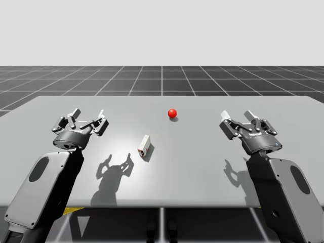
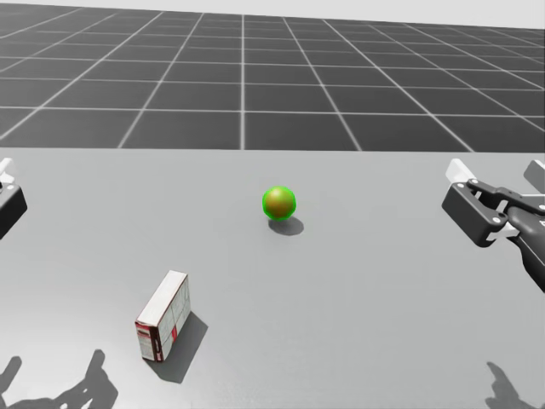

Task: Watch the red light. When it turns green, pick up the object.

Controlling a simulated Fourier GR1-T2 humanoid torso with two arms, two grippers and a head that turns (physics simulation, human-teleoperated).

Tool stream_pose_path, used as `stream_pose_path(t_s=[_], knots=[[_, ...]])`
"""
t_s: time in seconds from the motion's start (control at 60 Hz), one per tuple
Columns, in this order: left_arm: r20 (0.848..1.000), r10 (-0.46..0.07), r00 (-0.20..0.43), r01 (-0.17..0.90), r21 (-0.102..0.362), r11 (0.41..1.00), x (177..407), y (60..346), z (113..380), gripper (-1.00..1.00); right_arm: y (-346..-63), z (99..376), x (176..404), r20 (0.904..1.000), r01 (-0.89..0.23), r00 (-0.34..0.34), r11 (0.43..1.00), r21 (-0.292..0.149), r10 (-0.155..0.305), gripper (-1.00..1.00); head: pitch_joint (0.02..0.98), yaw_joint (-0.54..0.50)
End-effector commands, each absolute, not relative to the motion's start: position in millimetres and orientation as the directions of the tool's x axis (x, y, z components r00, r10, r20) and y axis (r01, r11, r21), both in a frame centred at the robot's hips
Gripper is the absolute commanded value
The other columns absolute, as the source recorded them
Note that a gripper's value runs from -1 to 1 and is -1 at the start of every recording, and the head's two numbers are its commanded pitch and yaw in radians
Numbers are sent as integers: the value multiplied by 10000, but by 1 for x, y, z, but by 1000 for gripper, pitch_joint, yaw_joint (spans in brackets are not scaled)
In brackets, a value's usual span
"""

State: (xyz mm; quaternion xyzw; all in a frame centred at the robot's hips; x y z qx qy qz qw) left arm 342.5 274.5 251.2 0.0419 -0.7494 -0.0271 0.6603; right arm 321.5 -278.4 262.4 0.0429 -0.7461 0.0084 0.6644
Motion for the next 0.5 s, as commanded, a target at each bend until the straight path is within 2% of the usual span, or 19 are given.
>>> stream_pose_path(t_s=[0.017, 0.233, 0.5], knots=[[9873, -980, -1250, -267, 954, 9951, 342, 274, 251, -1000, -279, 263, 322, 9921, -753, -1143, 9962, 440, -524, -1000, 578, -75], [9873, -991, -1238, -262, 966, 9950, 342, 273, 251, -1000, -278, 263, 322, 9922, -761, -1135, 9962, 424, -509, -1000, 648, -32], [9867, -990, -1290, -225, 969, 9950, 343, 272, 251, -1000, -278, 263, 322, 9928, -762, -1102, 9963, 388, -471, -1000, 749, 116]])
